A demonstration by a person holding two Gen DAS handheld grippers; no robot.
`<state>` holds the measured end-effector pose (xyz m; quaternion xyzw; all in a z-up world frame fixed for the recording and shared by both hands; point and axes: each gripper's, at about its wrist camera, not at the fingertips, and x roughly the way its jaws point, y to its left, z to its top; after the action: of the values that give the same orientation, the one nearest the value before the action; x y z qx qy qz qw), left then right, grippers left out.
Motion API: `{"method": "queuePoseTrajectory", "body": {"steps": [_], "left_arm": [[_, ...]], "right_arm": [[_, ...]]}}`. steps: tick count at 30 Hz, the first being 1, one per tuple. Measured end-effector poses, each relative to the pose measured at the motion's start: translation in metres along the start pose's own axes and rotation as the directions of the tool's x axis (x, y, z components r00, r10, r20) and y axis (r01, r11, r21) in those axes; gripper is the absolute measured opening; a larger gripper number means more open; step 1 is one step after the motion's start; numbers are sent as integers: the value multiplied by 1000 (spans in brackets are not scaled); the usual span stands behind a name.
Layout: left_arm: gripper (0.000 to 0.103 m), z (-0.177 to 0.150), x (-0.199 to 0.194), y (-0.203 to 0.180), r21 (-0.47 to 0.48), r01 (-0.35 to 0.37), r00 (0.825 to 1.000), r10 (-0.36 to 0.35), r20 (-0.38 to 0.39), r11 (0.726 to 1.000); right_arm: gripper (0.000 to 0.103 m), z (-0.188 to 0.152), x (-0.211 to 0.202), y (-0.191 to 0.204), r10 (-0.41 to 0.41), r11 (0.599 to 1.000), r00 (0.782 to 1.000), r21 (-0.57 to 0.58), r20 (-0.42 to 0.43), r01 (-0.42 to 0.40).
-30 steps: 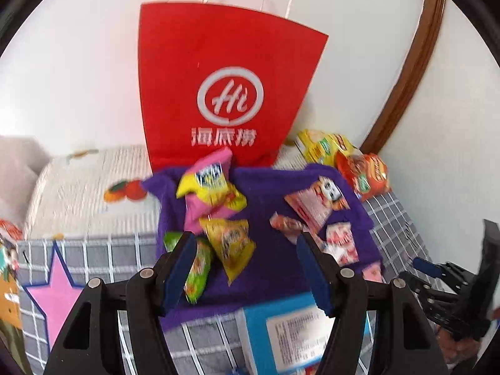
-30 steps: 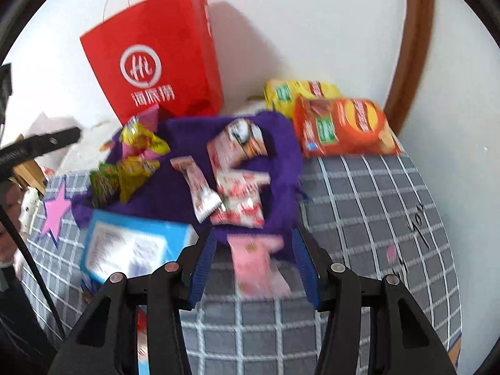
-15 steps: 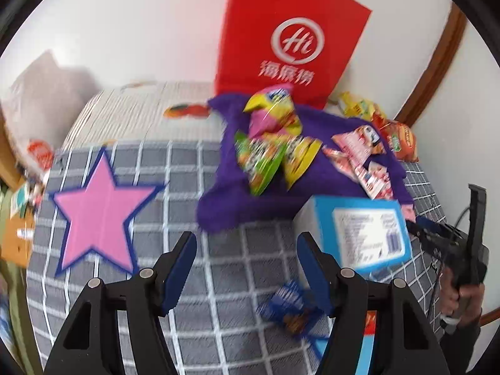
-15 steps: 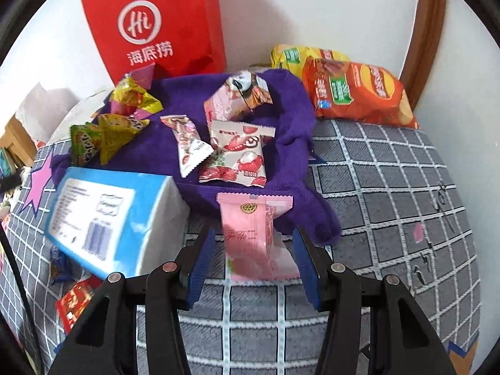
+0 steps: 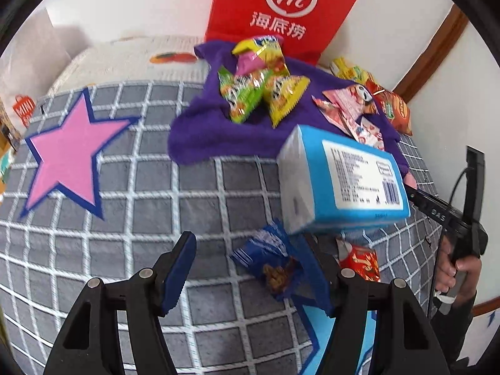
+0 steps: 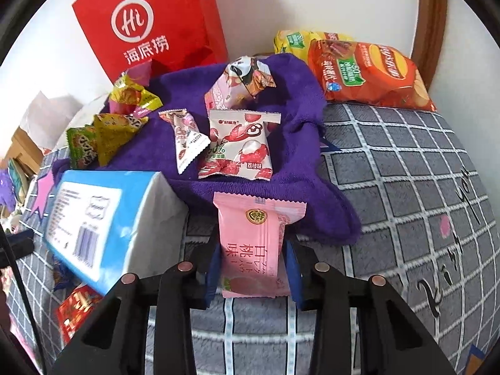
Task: Organize snacks
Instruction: 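Grasp the pink peach candy packet with the right tool, then grasp the blue snack bag on the bed with the left tool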
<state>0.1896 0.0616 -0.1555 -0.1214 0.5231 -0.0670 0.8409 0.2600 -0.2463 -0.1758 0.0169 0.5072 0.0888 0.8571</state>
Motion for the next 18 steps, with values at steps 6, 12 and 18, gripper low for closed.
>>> {"method": "queuePoseTrajectory", "body": {"steps": [6,12,18], "left_arm": [[65,-9,17,-12,-6,8,999,-8,-35,1000],[65,-12,37,-27,43,-77,995,80,-53,996],[65,-20,31,-20,54,-101,993,104,-51,993]], "right_arm": [[36,-24,-34,4,-5,1000,1000,-6,28,5],[36,-51,-54,19,28,999,999,-31,26,-27],[36,-66,-67,35,52,997,998,-62,39,-50]]}}
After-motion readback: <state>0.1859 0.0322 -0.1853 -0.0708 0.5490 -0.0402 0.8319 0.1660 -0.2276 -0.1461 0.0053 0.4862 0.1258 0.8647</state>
